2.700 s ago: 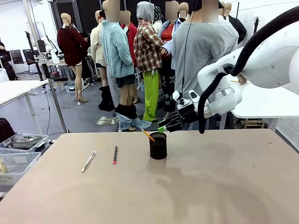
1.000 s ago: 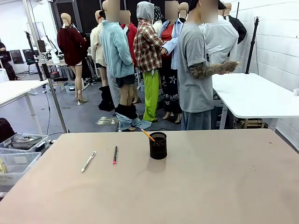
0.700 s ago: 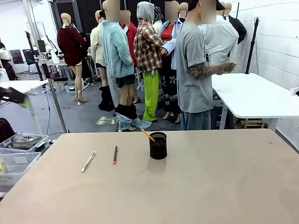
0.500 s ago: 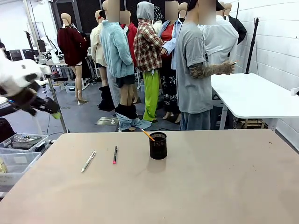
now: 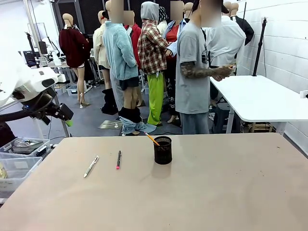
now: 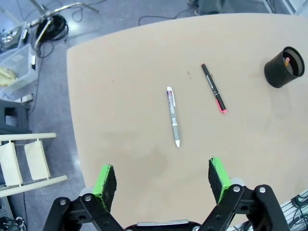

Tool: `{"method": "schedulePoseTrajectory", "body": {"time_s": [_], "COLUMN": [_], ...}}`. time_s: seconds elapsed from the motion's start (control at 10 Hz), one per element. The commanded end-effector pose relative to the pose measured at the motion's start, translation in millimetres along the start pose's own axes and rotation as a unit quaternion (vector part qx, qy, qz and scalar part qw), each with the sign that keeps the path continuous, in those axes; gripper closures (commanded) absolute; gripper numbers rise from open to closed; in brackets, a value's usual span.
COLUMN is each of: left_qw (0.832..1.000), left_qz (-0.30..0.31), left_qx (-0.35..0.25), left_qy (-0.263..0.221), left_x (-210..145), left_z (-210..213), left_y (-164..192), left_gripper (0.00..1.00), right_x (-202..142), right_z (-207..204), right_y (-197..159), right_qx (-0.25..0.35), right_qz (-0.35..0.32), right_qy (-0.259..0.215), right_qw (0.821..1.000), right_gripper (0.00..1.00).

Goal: Place the pens into the pen holder.
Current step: Pick up a writing instrument from the table and place it into the Pen holder.

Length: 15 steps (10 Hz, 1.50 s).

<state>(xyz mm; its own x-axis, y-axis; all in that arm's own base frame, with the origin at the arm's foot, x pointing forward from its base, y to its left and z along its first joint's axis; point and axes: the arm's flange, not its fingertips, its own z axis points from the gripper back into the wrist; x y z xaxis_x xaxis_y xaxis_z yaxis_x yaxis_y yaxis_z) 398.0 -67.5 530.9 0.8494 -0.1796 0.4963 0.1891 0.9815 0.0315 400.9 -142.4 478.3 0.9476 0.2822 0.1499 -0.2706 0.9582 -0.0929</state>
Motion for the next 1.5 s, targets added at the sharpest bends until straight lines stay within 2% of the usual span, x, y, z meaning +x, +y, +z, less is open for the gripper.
{"method": "schedulePoseTrajectory", "body": {"time_s": [0.0, 0.1, 0.3, 0.5, 0.6, 0.8, 0.9, 1.0, 1.2, 1.4], "left_qw": [1.0, 0.999, 0.989, 0.975, 0.971, 0.971, 0.986, 0.971, 0.976, 0.969], "left_qz": [0.0, -0.004, -0.055, -0.066, -0.079, -0.07, -0.021, -0.073, -0.055, -0.063], "left_qx": [-0.007, -0.02, -0.06, -0.088, -0.091, -0.072, -0.013, -0.082, -0.064, -0.058], "left_qy": [0.014, 0.05, 0.125, 0.191, 0.207, 0.216, 0.166, 0.213, 0.199, 0.23], "left_x": [-0.1, 7.0, 26.9, 36.3, 38.4, 41.8, 41.0, 31.7, 38.6, 48.9], "left_z": [-13.4, -34.7, -93.0, -131.5, -151.5, -183.3, -181.0, -181.1, -187.1, -221.6], "left_y": [5.6, 1.5, -9.1, 1.0, -3.3, -3.0, -1.3, -7.3, -2.2, -1.6], "left_gripper": [0.0, 0.0, 0.0, 0.0, 0.0, 0.0, 0.0, 0.0, 0.0, 0.0], "right_x": [-0.9, -0.9, -0.9, -0.9, -0.9, -0.9, -0.9, -0.9, -0.9, -0.9], "right_z": [-1.1, -1.1, -1.1, -1.1, -1.1, -1.1, -1.1, -1.1, -1.1, -1.1], "right_y": [-0.8, -0.8, -0.8, -0.8, -0.8, -0.8, -0.8, -0.8, -0.8, -0.8], "right_qx": [-0.014, -0.014, -0.014, -0.014, -0.014, -0.014, -0.014, -0.014, -0.014, -0.014], "right_qz": [0.003, 0.003, 0.003, 0.003, 0.003, 0.003, 0.003, 0.003, 0.003, 0.003], "right_qy": [0.001, 0.001, 0.001, 0.001, 0.001, 0.001, 0.001, 0.001, 0.001, 0.001], "right_qw": [1.0, 1.0, 1.0, 1.0, 1.0, 1.0, 1.0, 1.0, 1.0, 1.0], "right_gripper": [0.11, 0.11, 0.11, 0.11, 0.11, 0.11, 0.11, 0.11, 0.11, 0.11]}}
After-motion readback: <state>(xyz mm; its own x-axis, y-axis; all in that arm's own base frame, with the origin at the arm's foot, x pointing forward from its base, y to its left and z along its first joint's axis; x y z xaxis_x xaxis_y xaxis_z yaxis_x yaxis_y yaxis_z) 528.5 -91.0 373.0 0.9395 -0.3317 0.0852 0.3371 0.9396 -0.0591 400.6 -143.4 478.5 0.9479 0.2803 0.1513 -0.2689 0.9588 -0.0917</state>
